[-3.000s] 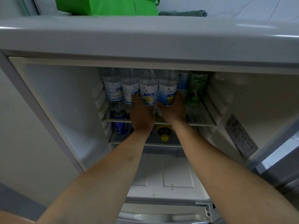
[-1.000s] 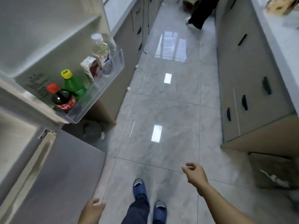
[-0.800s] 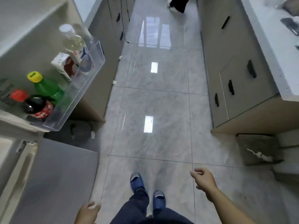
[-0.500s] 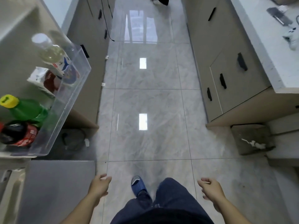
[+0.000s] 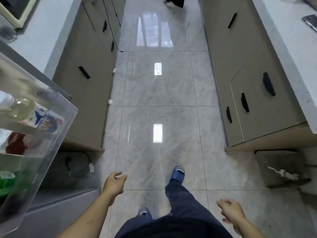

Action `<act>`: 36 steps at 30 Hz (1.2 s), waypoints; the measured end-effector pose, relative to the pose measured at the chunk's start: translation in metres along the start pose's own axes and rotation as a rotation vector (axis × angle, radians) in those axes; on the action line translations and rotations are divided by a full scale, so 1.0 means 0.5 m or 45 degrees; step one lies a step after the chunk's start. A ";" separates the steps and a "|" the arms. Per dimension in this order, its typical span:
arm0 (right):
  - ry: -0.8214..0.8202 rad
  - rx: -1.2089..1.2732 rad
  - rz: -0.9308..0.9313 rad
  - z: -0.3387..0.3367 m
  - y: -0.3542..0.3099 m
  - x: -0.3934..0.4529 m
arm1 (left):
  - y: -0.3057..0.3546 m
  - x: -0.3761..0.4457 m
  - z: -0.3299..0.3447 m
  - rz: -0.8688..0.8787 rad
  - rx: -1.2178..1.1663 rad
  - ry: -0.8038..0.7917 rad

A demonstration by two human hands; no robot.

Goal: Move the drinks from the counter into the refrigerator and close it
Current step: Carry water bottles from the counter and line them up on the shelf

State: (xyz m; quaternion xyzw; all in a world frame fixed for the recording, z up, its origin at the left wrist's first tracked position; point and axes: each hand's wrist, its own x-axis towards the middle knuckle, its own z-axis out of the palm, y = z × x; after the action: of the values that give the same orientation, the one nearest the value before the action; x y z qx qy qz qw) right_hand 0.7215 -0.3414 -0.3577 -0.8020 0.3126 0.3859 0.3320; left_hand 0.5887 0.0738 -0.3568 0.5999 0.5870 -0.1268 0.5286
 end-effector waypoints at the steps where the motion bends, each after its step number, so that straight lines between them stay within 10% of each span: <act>1: -0.017 -0.014 -0.011 -0.011 -0.042 0.018 | 0.011 -0.001 0.004 -0.034 0.012 0.027; 14: -0.174 -0.077 -0.429 -0.019 -0.623 0.154 | 0.151 0.058 0.072 -0.235 -0.117 0.208; 36: -0.244 -0.582 -0.539 0.159 -1.196 0.243 | 0.591 0.388 -0.052 -0.244 -0.627 0.376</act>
State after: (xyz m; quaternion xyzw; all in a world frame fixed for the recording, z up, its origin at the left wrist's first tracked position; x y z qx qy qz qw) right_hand 1.2034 0.0396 -0.3224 -0.8630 0.0115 0.4421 0.2443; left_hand 0.8782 0.2781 -0.3525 0.4076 0.7246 0.0586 0.5526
